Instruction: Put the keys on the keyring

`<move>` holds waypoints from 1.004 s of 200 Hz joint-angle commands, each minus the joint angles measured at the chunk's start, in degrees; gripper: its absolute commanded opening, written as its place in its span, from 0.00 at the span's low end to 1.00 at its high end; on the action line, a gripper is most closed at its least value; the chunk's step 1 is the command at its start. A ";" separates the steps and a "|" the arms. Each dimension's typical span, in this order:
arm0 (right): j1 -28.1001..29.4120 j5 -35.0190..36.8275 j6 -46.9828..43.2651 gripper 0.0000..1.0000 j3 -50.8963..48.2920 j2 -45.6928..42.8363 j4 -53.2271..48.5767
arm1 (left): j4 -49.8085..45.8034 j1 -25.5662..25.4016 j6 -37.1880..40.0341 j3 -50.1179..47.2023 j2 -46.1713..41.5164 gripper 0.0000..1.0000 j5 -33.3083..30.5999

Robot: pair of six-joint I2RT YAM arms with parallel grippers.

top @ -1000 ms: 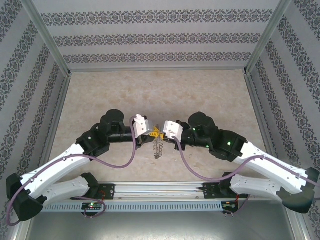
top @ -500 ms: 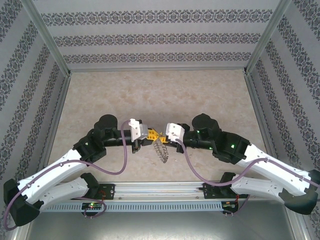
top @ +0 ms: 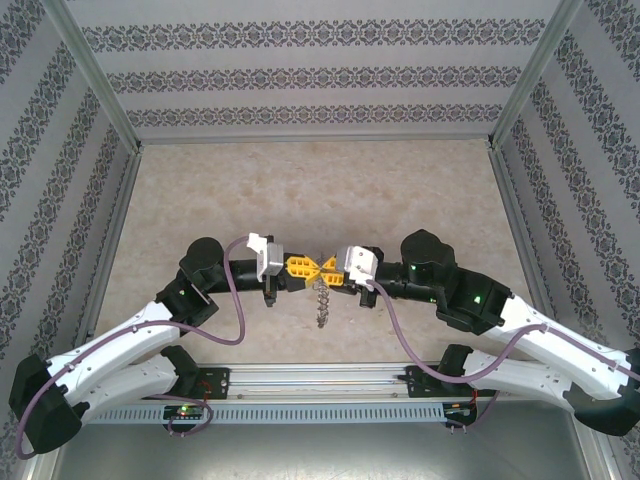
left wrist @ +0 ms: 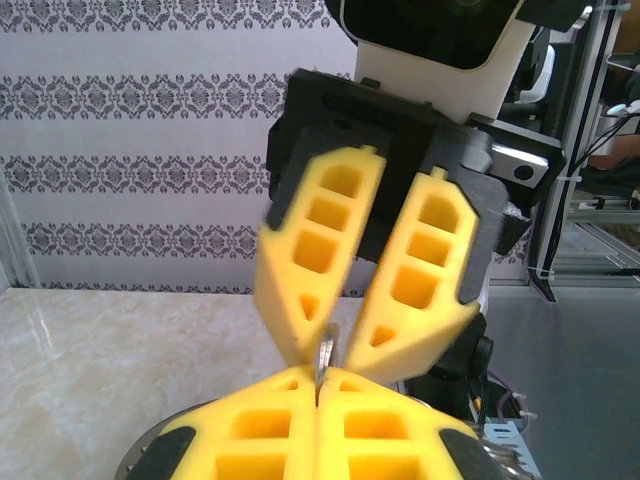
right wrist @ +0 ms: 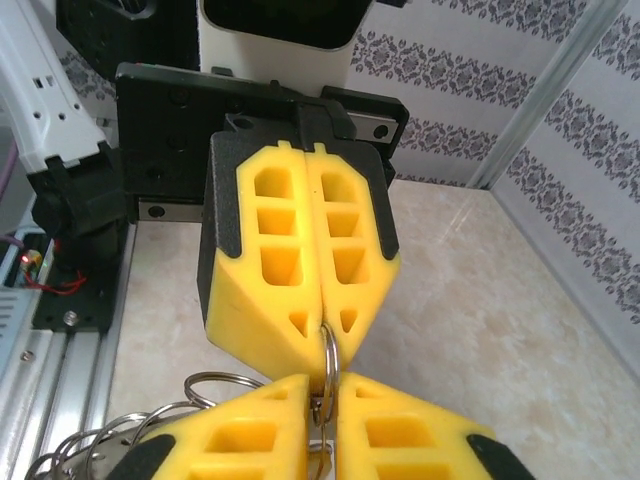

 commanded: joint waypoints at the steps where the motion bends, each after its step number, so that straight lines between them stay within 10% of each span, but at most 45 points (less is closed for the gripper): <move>1: 0.25 -1.24 0.06 0.26 -1.87 -1.47 -1.14 | 1.88 0.62 1.37 3.74 -2.28 0.00 -0.62; 113: -0.88 -2.63 3.31 0.35 -6.23 -2.69 5.26 | 0.07 0.68 1.65 3.81 -2.70 0.00 -0.21; 201: -1.33 -4.28 3.46 0.23 -5.83 0.28 8.28 | 0.39 0.69 1.39 2.95 -2.91 0.00 0.01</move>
